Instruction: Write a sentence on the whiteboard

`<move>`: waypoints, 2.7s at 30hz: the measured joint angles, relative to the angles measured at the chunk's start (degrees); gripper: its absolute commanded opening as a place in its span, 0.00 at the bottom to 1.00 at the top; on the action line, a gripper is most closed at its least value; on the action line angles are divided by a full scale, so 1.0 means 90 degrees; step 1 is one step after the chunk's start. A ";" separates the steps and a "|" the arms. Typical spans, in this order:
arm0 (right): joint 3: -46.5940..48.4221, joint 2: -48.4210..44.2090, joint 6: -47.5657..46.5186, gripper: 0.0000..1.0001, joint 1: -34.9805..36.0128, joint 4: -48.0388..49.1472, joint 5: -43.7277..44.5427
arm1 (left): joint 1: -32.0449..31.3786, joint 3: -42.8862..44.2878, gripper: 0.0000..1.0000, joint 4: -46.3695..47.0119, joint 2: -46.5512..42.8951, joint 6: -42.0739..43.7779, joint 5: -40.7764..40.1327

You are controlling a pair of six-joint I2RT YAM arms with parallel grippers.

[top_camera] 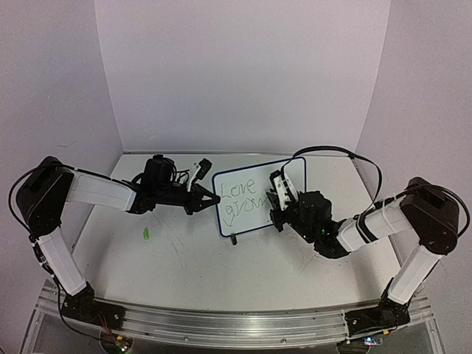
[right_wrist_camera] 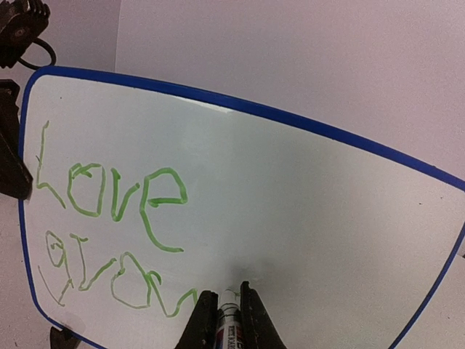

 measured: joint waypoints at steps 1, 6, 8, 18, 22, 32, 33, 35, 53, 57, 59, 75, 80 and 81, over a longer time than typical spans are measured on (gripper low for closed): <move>0.0000 0.0000 0.0011 0.00 0.0004 -0.0001 -0.0003 | 0.0000 0.0000 0.00 0.0001 0.0000 0.0000 0.0001; -0.0001 0.0000 0.0072 0.00 0.0005 -0.0001 0.0003 | 0.0000 0.0000 0.00 0.0002 0.0000 0.0000 0.0001; -0.0011 0.0000 0.0095 0.00 0.0005 0.0000 0.0005 | 0.0000 0.0000 0.00 0.0002 0.0000 0.0000 0.0001; -0.0123 0.0000 0.0187 0.00 0.0005 -0.0050 0.0028 | -0.0007 0.0000 0.00 0.0005 0.0000 0.0005 0.0004; -0.0146 0.0000 0.0205 0.00 0.0011 -0.0050 0.0118 | -0.0007 0.0000 0.00 0.0005 0.0000 0.0005 0.0004; -0.0194 0.0000 0.0241 0.00 0.0018 -0.0072 0.0490 | -0.0007 0.0000 0.00 0.0005 0.0000 0.0007 0.0001; -0.0194 0.0000 0.0259 0.00 0.0018 -0.0076 0.0499 | -0.0007 0.0000 0.00 0.0005 0.0000 0.0007 0.0002; -0.0194 0.0005 0.0289 0.00 0.0019 -0.0087 0.0510 | -0.0007 0.0000 0.00 0.0005 0.0000 0.0007 0.0001; -0.0189 0.0363 0.0435 0.00 0.0300 -0.0200 0.0499 | -0.0005 0.0000 0.00 0.0002 0.0000 0.0005 -0.0005; -0.0180 0.0312 0.0445 0.00 0.0353 -0.0245 0.0390 | -0.0007 0.0000 0.00 0.0007 0.0000 0.0012 0.0002; -0.0220 0.0089 0.0468 0.00 0.0356 -0.0346 0.0391 | -0.0012 0.0000 0.00 0.0008 0.0000 0.0015 0.0004; -0.0755 -0.1746 0.0315 0.00 -0.0167 -0.0721 0.0025 | -0.0012 0.0194 0.00 -0.0352 0.0013 0.0206 -0.0054; -0.0755 -0.1714 0.0273 0.00 -0.0167 -0.0652 -0.0483 | -0.0007 0.0874 0.00 -0.1153 0.0253 0.0860 -0.0045; -0.0749 -0.1701 0.0288 0.00 -0.0167 -0.0658 -0.0544 | -0.0007 0.0964 0.00 -0.1251 0.0286 0.0991 -0.0047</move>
